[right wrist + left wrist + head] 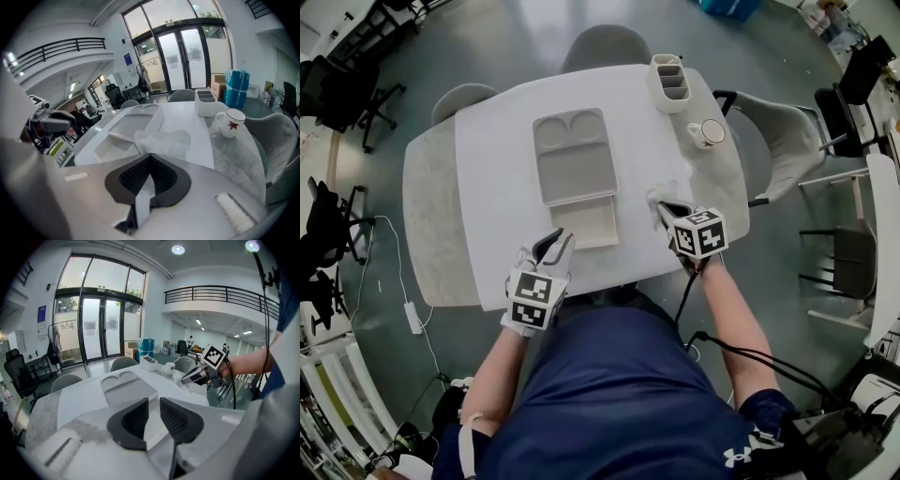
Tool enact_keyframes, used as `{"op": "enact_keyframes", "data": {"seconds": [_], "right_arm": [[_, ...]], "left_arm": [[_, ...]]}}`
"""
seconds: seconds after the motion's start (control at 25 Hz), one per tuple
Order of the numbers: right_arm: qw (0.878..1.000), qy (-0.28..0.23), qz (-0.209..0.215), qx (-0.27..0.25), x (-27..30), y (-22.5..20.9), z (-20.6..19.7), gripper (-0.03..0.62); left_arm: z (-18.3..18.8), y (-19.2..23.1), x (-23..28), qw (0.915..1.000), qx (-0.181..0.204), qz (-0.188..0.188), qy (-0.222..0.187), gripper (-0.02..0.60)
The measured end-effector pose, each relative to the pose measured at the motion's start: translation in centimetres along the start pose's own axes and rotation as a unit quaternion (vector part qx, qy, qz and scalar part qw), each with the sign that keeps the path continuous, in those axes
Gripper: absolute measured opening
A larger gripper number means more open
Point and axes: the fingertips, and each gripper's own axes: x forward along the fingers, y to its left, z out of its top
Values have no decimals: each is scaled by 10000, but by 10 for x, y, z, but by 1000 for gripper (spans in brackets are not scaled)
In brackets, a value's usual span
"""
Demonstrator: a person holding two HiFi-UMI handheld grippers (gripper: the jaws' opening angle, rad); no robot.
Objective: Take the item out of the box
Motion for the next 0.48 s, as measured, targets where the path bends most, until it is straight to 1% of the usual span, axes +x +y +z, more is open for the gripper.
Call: {"op": "enact_keyframes", "data": {"seconds": [0.08,0.2,0.36,0.48], "right_arm": [[9997,116,-124,162,5,-20,-10,3],[9987,286,-246,347,16,-44,-25,3],[9964,540,-532,375,22,-69,-43,3],[9951,640,-586,470,31,-80,-53,3]], "left_arm": [[3,0,-2,10000,-14,50,-22,86],[-10,5,-6,9998,-55,110,167,85],[-11,12,-15,9993,-151,295,145,84],[-15,16,-19,9988,-223,399,164,85]]}}
